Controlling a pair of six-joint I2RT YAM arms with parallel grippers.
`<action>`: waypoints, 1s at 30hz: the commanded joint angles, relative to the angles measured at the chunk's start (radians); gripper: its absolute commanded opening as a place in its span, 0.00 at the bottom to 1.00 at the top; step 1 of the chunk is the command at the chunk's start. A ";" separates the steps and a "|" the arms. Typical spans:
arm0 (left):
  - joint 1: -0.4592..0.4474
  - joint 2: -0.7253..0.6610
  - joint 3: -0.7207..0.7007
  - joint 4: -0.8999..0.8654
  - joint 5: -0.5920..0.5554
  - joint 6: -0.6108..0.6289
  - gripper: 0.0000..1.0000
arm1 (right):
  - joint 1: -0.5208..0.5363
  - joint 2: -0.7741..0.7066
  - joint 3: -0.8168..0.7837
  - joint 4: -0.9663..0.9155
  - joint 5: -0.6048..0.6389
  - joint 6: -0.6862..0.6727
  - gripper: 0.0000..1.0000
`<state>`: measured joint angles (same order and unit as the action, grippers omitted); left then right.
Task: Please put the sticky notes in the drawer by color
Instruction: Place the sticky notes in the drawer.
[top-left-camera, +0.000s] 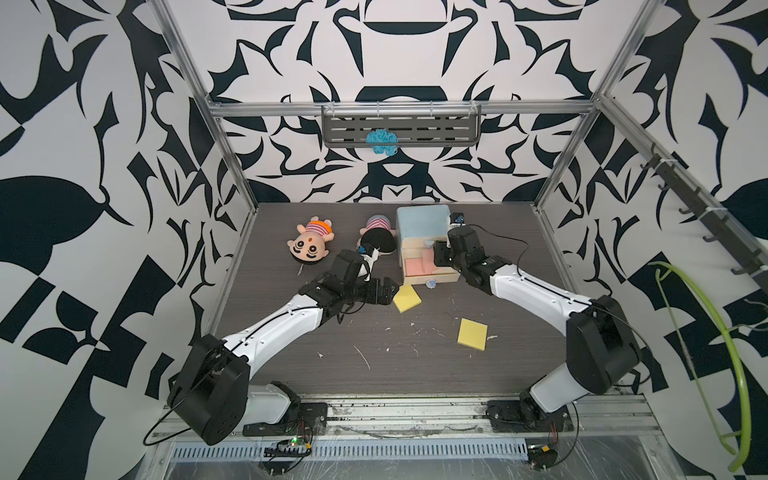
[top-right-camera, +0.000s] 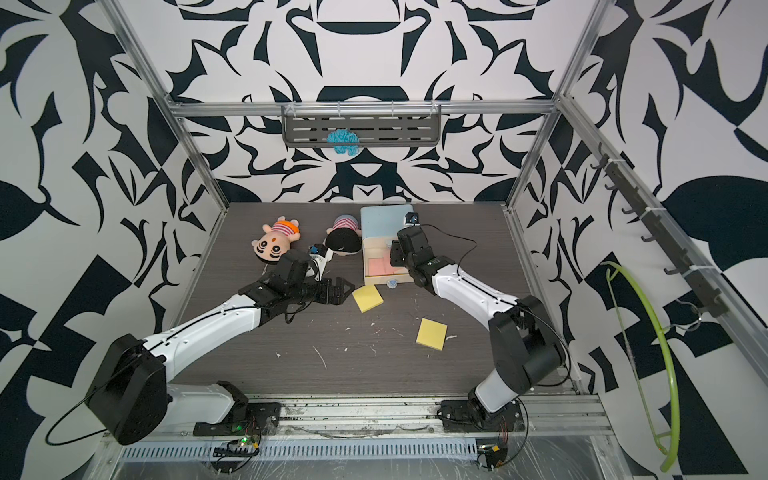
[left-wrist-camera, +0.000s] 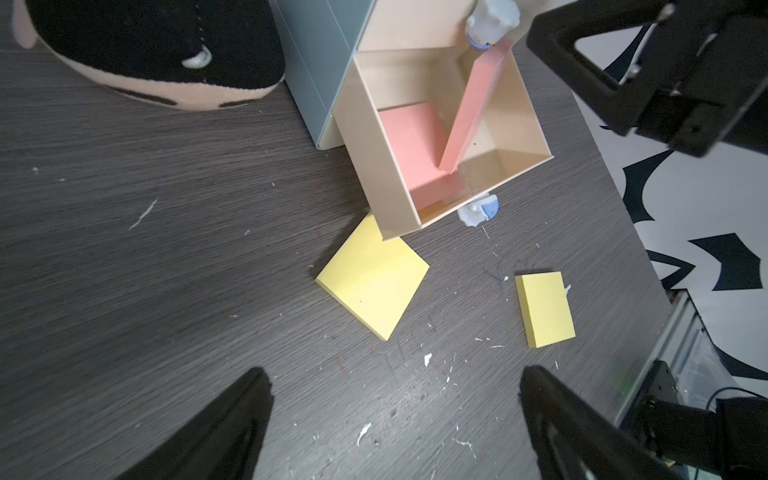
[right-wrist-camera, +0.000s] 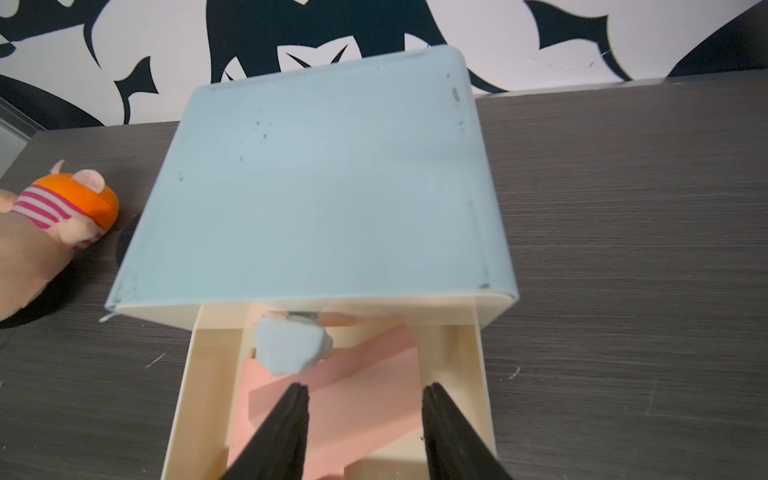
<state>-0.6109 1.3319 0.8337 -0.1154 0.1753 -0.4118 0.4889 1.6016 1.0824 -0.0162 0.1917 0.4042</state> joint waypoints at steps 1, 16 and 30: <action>-0.003 -0.027 0.008 -0.007 -0.013 0.013 0.99 | -0.016 0.037 0.049 0.041 -0.082 0.042 0.50; -0.002 0.003 0.042 0.029 -0.029 -0.010 0.99 | -0.029 -0.119 -0.048 0.001 -0.101 0.045 0.51; -0.011 0.392 0.577 -0.054 -0.272 -0.214 0.99 | -0.024 -0.441 -0.499 0.036 -0.299 0.114 0.63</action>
<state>-0.6193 1.6604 1.3140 -0.1024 -0.0284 -0.5777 0.4641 1.1927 0.6262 -0.0181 -0.0441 0.4980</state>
